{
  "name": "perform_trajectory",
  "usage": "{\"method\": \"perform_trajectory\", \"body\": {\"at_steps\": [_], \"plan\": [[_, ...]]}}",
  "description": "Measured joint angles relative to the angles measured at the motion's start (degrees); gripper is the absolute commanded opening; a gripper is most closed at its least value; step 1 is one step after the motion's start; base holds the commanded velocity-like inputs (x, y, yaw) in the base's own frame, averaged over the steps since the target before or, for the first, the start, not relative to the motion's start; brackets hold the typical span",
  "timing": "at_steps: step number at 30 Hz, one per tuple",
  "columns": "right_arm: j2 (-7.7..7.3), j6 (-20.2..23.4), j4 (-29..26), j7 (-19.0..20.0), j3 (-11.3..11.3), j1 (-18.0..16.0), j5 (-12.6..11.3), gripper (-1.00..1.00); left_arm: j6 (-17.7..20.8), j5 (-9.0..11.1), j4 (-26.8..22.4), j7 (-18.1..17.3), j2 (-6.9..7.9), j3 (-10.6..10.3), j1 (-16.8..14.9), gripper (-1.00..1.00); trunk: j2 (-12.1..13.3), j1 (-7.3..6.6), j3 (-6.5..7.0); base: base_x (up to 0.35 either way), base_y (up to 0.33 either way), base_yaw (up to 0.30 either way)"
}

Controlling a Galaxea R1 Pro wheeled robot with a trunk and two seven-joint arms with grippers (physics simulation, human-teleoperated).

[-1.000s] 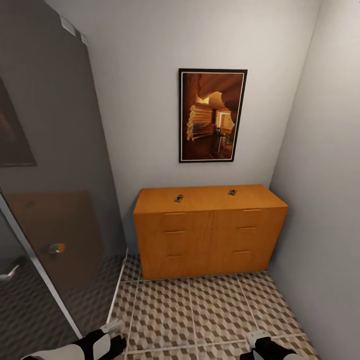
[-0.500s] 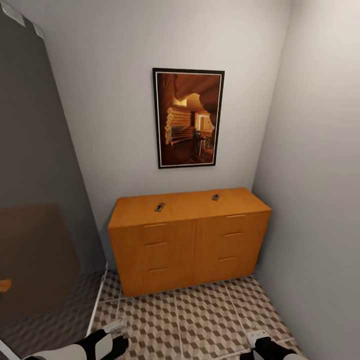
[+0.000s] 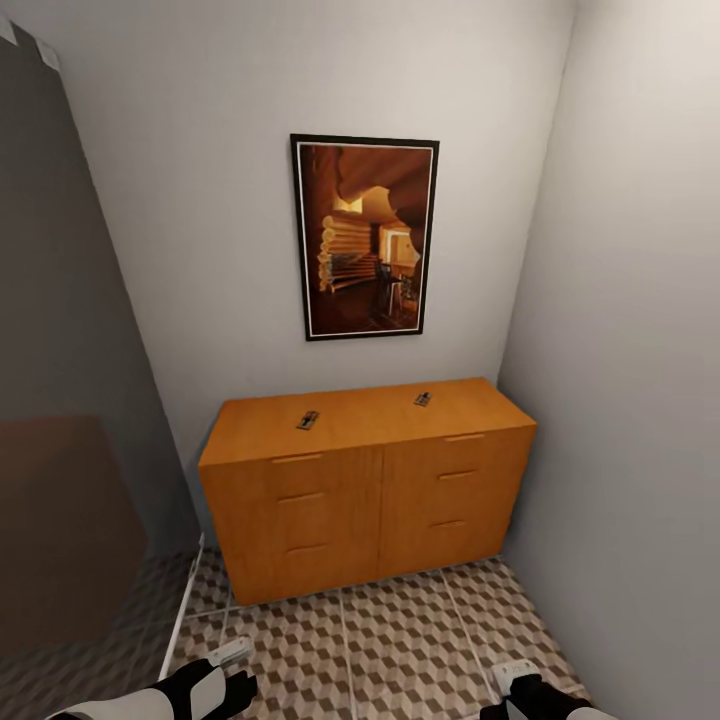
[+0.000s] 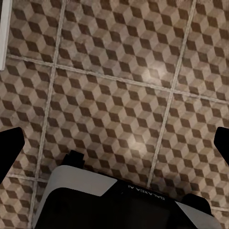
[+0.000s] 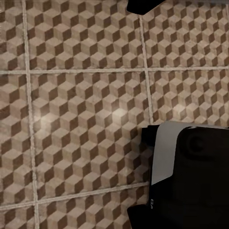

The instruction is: Take the four mousetraps from the cabinet in the bathroom and place them on the bathroom floor. Make sure all four end up on the same floor surface, and ensure that at least two of them are either under or directly next to the same bathroom sink.

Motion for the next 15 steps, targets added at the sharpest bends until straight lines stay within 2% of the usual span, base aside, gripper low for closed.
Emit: {"method": "perform_trajectory", "body": {"at_steps": [15], "plan": [[0.00,-0.02,0.00,-0.11,0.00,0.00,-0.01,1.00,-0.01,0.09,-0.09,-0.26,0.28,0.11,0.00,1.00,0.00,0.00,0.01,0.004,-0.003,-0.001]]}}
